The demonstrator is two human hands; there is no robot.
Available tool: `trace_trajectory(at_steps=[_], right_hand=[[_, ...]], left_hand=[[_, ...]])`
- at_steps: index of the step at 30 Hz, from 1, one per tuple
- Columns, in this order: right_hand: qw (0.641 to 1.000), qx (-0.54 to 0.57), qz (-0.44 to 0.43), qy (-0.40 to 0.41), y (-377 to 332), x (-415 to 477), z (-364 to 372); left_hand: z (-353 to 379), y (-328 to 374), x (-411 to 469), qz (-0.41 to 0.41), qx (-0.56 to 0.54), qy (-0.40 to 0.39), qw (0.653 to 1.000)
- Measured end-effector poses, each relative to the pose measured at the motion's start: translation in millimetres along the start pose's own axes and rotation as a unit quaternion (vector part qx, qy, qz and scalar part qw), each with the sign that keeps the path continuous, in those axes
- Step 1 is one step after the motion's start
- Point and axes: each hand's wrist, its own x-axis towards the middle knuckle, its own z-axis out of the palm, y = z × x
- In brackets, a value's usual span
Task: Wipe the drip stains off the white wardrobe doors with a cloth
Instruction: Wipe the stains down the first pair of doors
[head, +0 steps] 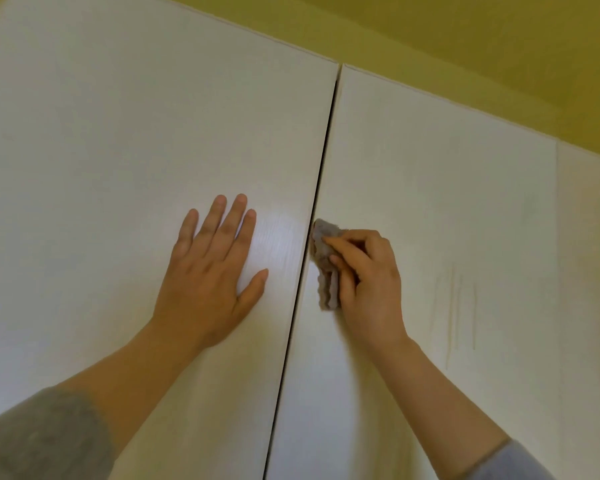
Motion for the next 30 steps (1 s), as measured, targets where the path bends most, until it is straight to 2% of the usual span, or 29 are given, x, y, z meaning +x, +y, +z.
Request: trace_trajectory(at_steps=[9, 11, 14, 16, 18, 20, 22, 25, 28, 30], right_hand=[[0.995, -0.02, -0.029, -0.095, -14, -66, -22], [0.997, -0.051, -0.038, -0.053, -15, -51, -29], [0.996, -0.063, 0.027, 0.064, -1, 3, -40], [0.99, -0.064, 0.064, 0.109, 17, 46, -46], [0.988, -0.069, 0.093, 0.099, 38, 71, -49], [0.989, -0.094, 0.081, 0.077, 51, 72, -48], [0.99, -0.103, 0.057, 0.077, 49, 54, -46], [0.996, -0.038, 0.032, 0.078, 33, -1, -44], [0.998, -0.064, -0.009, 0.009, 27, -66, -48], [0.997, -0.067, -0.001, -0.034, 31, -84, -59]], left_hand=[[1, 0, 0, 0.002, -0.007, 0.008, 1.0], [1, -1, 0, 0.007, -0.005, 0.01, 1.0], [2, -1, -1, 0.005, 0.0, 0.013, 1.0], [2, 0, -1, 0.003, -0.001, 0.016, 1.0], [3, 0, -1, 0.002, -0.001, 0.018, 1.0], [4, 0, -1, 0.001, -0.004, 0.024, 1.0], [5, -2, 0, 0.002, -0.004, 0.029, 1.0], [6, -3, 0, 0.003, 0.002, 0.034, 0.999], [5, -1, -1, 0.001, 0.002, 0.033, 0.999], [3, 1, -2, 0.0, 0.001, 0.031, 1.0]])
